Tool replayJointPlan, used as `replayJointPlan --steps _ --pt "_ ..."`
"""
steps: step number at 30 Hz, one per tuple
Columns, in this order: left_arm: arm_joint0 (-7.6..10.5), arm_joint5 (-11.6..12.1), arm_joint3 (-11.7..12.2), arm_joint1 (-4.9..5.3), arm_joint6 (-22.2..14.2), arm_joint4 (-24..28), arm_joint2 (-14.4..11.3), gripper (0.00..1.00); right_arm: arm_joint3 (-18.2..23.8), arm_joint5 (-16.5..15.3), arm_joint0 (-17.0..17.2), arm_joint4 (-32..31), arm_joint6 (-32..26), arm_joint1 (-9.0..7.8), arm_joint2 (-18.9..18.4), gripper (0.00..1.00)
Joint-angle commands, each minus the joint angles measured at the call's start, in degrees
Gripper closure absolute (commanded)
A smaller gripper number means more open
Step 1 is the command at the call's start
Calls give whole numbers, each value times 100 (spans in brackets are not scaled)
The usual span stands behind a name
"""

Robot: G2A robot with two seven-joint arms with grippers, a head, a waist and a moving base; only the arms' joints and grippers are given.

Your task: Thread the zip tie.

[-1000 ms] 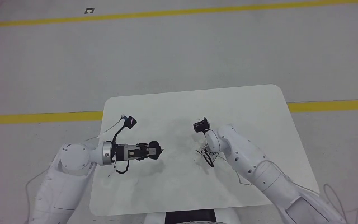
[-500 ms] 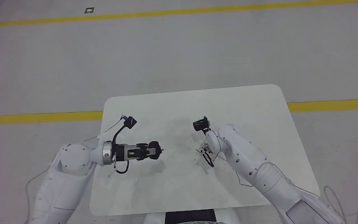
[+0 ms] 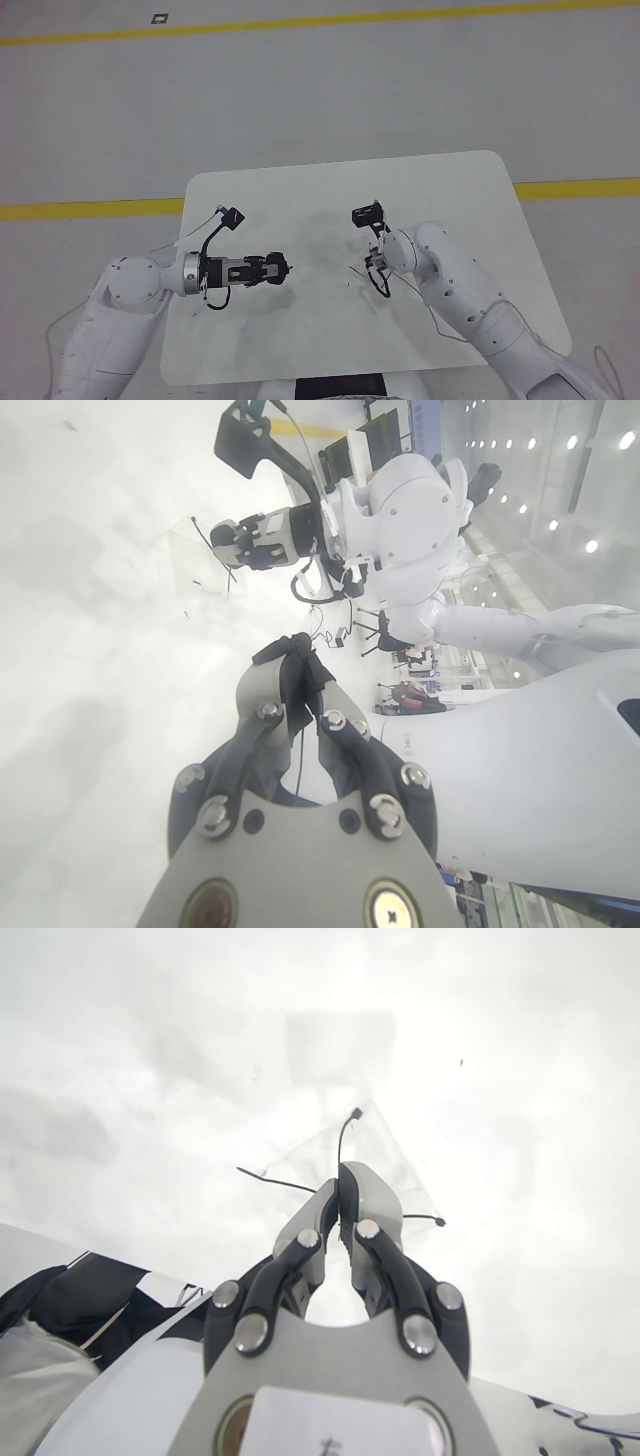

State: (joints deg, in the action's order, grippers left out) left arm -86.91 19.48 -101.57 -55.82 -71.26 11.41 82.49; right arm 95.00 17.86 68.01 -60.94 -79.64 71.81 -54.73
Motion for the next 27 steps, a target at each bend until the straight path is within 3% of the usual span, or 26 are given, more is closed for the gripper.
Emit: replayJointPlan --steps 1,6,10,20,22,23,27 --pt "0 0 0 0 0 0 0 100 198 -47 122 121 0 -48 -210 100" --pt "0 0 0 0 0 0 0 100 713 -108 533 617 455 -123 -769 100" --pt "0 0 0 0 0 0 0 100 935 -471 975 1345 1162 -168 -1244 100" --pt "0 0 0 0 0 0 0 100 935 -471 975 1345 1162 -168 -1244 100" --pt "0 0 0 0 0 0 0 100 877 -500 1040 1285 1385 -168 -1222 100" --pt "0 0 0 0 0 0 0 100 871 -468 1091 1234 1566 -166 -1204 100" --pt "0 0 0 0 0 0 0 100 1280 162 1482 1960 2592 -112 -1481 100"
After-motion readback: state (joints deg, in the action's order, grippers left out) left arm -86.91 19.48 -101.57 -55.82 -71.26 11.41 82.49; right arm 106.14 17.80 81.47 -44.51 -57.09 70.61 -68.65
